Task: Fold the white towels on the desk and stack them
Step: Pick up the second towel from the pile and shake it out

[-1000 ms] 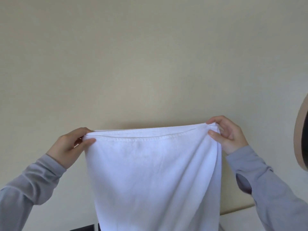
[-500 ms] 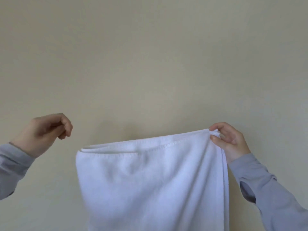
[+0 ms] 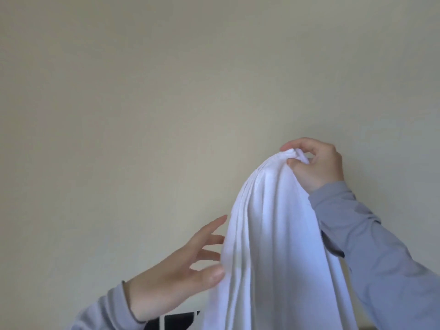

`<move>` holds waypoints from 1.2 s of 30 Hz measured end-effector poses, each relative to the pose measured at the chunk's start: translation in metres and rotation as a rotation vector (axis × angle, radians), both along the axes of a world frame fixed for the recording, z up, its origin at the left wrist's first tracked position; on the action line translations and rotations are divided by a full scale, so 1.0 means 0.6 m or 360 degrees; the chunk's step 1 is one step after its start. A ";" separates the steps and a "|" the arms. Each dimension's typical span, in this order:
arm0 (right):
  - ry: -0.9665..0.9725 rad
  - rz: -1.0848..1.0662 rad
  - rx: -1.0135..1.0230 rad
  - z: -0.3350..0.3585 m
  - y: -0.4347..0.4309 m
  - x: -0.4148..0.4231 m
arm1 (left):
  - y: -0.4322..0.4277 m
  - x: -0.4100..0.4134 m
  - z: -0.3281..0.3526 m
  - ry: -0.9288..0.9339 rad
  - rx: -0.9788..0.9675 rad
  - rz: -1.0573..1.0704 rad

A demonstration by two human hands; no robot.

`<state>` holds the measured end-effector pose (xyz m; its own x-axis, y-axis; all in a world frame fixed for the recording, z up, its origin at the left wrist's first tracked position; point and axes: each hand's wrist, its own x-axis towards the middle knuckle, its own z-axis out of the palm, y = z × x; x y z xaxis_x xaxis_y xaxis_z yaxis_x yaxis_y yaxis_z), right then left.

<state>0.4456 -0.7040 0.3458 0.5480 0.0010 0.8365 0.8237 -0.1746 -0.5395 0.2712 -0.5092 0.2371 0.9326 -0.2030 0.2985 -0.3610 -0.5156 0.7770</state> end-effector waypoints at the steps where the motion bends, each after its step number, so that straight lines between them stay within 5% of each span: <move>1: -0.0014 -0.0057 -0.0015 0.003 0.001 -0.001 | -0.018 -0.001 -0.003 -0.0084 0.0033 -0.0027; 7: 0.0021 -0.0288 0.0033 0.026 -0.020 0.016 | -0.038 -0.010 -0.032 -0.0322 -0.0076 -0.0160; 12: 0.0036 -0.0347 0.0109 0.037 -0.044 0.029 | -0.018 0.015 -0.072 -0.1082 0.0481 0.0576; 16: 0.0074 -0.0313 0.0136 0.036 -0.062 0.043 | 0.017 0.045 -0.068 -0.1402 0.0363 0.0789; 21: 0.0158 0.0121 0.0185 0.027 -0.104 0.062 | 0.091 0.051 0.010 -0.1287 -0.0372 0.0841; 26: 0.0176 0.0557 0.0293 0.009 -0.146 0.072 | 0.113 0.053 0.077 -0.1163 -0.0346 0.0639; 36: 0.0117 0.0914 0.0312 -0.017 -0.178 0.074 | 0.131 0.051 0.126 -0.1163 -0.0287 0.0607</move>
<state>0.4902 -0.8108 0.3357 0.5617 0.1631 0.8111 0.7162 0.3949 -0.5754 0.3016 -0.4305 0.3127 0.4873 0.1953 0.8511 -0.6311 -0.5949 0.4978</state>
